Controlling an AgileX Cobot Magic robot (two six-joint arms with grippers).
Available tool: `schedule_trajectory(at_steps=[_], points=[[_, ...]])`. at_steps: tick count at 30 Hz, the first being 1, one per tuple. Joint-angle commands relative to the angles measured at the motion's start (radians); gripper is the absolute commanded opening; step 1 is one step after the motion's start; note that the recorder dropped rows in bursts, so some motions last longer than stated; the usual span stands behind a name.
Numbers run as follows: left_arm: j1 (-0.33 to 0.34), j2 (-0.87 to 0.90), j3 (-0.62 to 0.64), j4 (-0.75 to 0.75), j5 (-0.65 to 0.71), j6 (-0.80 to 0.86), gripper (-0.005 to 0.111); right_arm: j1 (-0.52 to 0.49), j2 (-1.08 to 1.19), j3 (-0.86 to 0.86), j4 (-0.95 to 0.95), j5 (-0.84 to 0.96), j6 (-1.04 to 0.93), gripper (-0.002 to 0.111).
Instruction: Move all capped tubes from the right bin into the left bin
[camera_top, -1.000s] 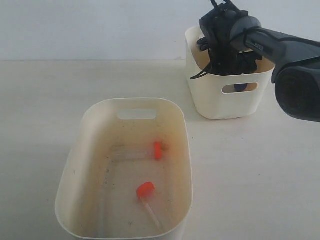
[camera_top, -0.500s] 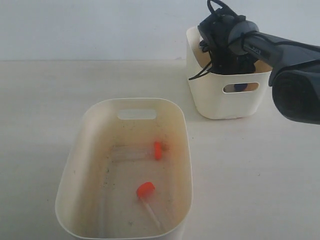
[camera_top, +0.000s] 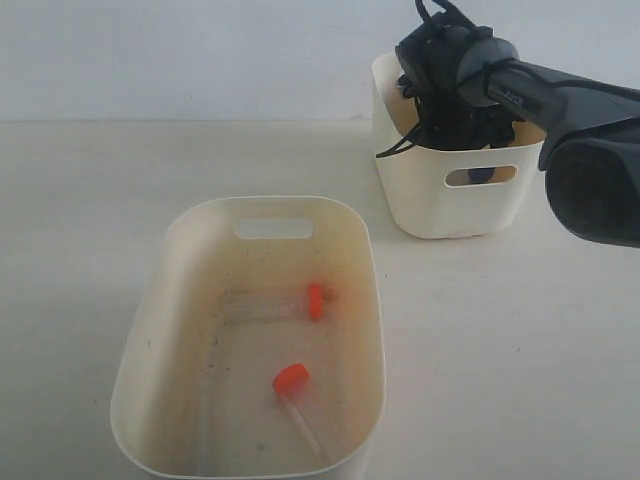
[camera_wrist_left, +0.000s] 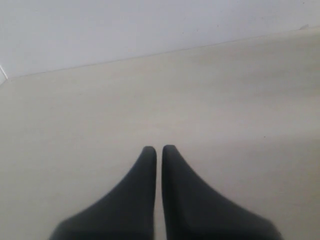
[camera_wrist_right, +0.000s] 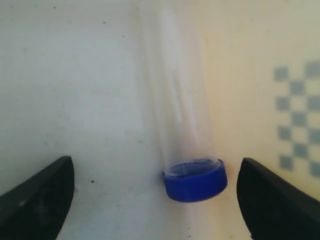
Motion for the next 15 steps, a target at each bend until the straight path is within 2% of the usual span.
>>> schedule_trajectory(at_steps=[1, 7, 15], points=[[-0.001, 0.0, -0.004, 0.002, -0.004, -0.01, 0.004, -0.011, 0.038, 0.013, 0.05, 0.017, 0.028, 0.085], [-0.001, 0.0, -0.004, 0.002, -0.004, -0.01, 0.004, -0.011, 0.038, 0.013, 0.05, 0.007, 0.039, 0.085], [-0.001, 0.0, -0.004, 0.002, -0.004, -0.01, 0.004, -0.011, 0.038, 0.013, 0.052, -0.125, 0.046, 0.085]])
